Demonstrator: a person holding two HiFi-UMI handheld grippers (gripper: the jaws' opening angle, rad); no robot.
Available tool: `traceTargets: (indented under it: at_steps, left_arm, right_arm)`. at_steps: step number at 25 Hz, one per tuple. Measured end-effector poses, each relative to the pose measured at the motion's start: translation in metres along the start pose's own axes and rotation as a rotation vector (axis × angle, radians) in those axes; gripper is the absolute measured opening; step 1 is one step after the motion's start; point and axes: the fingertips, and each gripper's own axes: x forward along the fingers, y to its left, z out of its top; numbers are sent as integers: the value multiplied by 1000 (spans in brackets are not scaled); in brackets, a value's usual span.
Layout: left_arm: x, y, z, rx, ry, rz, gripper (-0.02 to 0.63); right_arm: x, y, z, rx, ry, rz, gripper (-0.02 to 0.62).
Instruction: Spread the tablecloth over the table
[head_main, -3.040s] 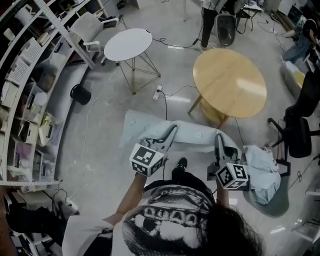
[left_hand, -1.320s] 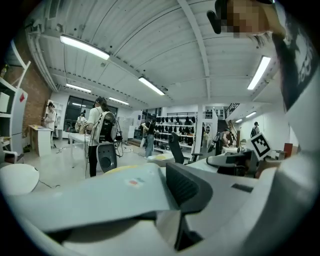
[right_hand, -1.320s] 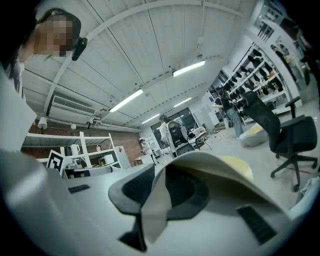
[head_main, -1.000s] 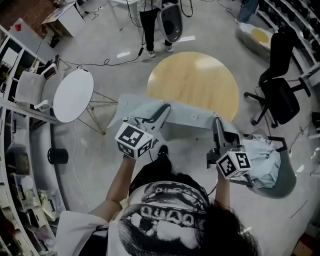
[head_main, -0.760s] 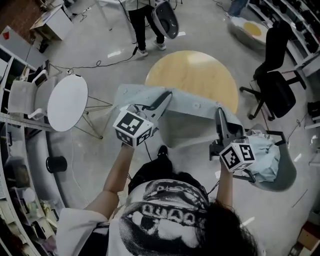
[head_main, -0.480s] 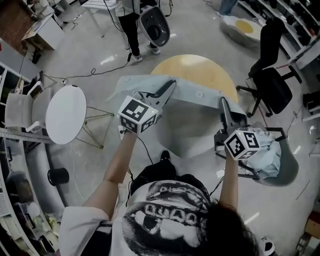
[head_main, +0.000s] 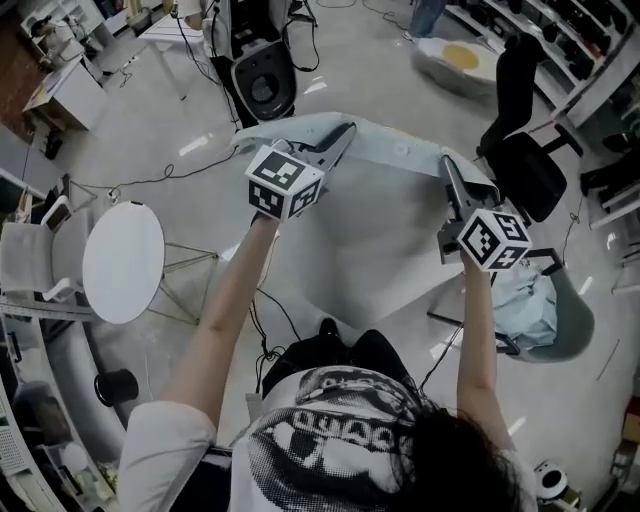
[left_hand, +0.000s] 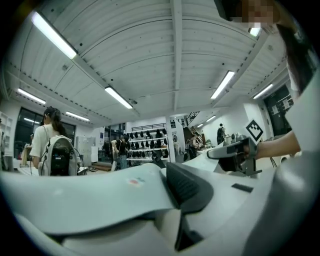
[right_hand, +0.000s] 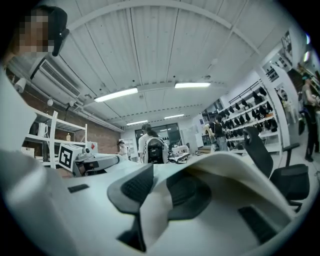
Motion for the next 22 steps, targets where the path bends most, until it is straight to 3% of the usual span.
traceTargets:
  at_steps: [17,22]
  left_arm:
    - [151,119,62,93,1,58,74]
    - [180,157,99,116,-61,93,74]
  right_arm:
    - [150,-104,103,-94,-15,45,86]
    - [191,-118,153,-169,-65,66,86]
